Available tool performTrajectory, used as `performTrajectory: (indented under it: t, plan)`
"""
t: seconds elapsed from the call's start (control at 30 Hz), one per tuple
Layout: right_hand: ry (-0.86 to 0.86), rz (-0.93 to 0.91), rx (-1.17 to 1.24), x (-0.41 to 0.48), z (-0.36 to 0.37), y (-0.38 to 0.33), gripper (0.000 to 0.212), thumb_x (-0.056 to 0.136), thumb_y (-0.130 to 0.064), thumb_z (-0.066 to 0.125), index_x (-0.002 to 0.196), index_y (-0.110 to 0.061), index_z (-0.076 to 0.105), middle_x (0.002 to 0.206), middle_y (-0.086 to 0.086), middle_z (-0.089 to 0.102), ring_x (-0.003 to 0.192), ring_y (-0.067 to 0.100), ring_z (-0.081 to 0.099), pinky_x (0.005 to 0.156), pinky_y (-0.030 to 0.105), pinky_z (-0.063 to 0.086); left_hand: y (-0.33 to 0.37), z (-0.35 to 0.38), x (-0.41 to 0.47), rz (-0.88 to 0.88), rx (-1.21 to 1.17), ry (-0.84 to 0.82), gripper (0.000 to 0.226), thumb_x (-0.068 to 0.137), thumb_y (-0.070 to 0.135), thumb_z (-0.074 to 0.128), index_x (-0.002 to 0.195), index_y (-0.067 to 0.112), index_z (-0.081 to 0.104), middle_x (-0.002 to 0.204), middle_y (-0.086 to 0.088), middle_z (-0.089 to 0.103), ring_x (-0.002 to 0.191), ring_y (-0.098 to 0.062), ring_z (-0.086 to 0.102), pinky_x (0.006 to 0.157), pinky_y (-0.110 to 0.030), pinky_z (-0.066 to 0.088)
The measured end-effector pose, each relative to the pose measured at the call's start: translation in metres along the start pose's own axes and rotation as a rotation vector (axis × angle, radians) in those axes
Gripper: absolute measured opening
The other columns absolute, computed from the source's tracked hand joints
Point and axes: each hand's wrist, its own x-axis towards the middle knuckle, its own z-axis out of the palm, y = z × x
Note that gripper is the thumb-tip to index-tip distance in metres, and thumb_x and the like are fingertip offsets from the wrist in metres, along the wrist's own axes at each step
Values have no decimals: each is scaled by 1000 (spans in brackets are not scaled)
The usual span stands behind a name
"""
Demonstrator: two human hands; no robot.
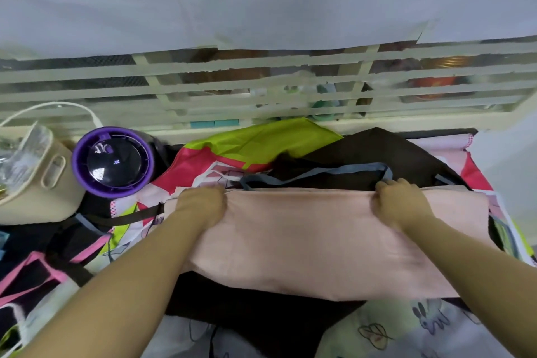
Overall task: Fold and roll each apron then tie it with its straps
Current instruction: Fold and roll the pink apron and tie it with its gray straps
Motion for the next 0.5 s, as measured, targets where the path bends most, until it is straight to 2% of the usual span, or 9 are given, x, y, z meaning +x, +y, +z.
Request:
performTrajectory:
  t: [0.13, 0.23, 0.3, 0.33, 0.43, 0.5]
  plan:
    - [45, 81, -12, 4, 9, 2, 25, 95, -26, 39, 109, -13, 56, 113, 6, 62, 107, 28, 50, 95, 40, 34, 4, 2, 10, -31, 56, 83, 31, 99, 28, 35, 127, 25, 48, 125, 0, 60, 113, -24, 58, 93, -33, 40]
    - [277, 76, 84, -5, 21, 0, 25, 83, -16, 59, 107, -7, 62, 102, 15, 62, 97, 37, 54, 102, 51, 33, 9, 6, 2, -19, 56, 224, 35, 98, 32, 38, 130, 20, 46, 132, -2, 54, 119, -25, 52, 101, -36, 31]
    - [439, -39, 178, -19, 26, -12, 30, 78, -17, 57, 106, -8, 63, 100, 14, 62, 96, 35, 54, 102, 53, 31, 8, 8, -11, 4, -92, 338, 33, 96, 31, 45, 127, 21, 52, 130, -3, 54, 120, -28, 50, 109, -42, 23]
    - [464, -122, 221, -28, 24, -22, 33, 76, -21, 51, 105, -10, 63, 101, 11, 62, 97, 32, 53, 103, 51, 28, 7, 9, -19, 18, -185, 403, 32, 94, 29, 48, 124, 21, 56, 126, -4, 57, 117, -30, 52, 110, -45, 22]
    - [442, -378, 355, -53, 11, -66, 39, 78, -29, 42, 108, -14, 63, 106, 4, 62, 101, 24, 50, 103, 44, 25, -4, 11, -50, 39, -352, 592, 33, 87, 27, 44, 112, 17, 63, 111, -6, 63, 103, -33, 58, 102, -50, 34]
    - [392, -540, 380, -69, 3, -95, 42, 80, -37, 45, 115, -17, 60, 113, 2, 60, 107, 23, 50, 105, 42, 24, -14, 12, -74, 10, -453, 679, 33, 83, 23, 44, 109, 14, 63, 108, -7, 64, 99, -32, 58, 94, -45, 40]
